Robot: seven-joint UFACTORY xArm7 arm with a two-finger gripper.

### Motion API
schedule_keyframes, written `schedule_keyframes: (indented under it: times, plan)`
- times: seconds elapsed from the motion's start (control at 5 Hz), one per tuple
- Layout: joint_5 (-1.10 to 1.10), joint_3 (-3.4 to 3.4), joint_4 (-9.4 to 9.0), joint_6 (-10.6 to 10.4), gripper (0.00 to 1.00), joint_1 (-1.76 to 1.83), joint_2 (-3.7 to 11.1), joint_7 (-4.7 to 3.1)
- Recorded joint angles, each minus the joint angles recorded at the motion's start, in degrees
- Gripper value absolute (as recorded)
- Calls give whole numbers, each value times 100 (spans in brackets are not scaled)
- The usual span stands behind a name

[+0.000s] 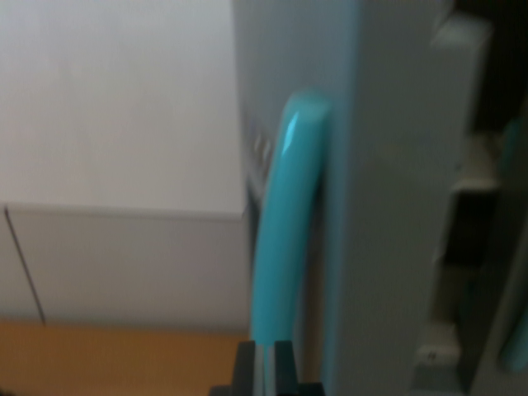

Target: Close fridge door

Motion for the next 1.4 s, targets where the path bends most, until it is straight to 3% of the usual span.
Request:
schedule_keyframes:
  times: [0.2,0.4,0.6,0.8,1.0,1.2,1.4]
  plan:
    - [0,123,9,0,100,0,318,0]
    - [0,123,9,0,100,0,318,0]
    - [0,228,59,0,100,0,596,0]
    - [0,228,59,0,100,0,596,0]
    - [0,295,251,0,100,0,899,0]
    - [0,295,251,0,100,0,899,0]
    - [0,295,543,-1,100,0,1218,0]
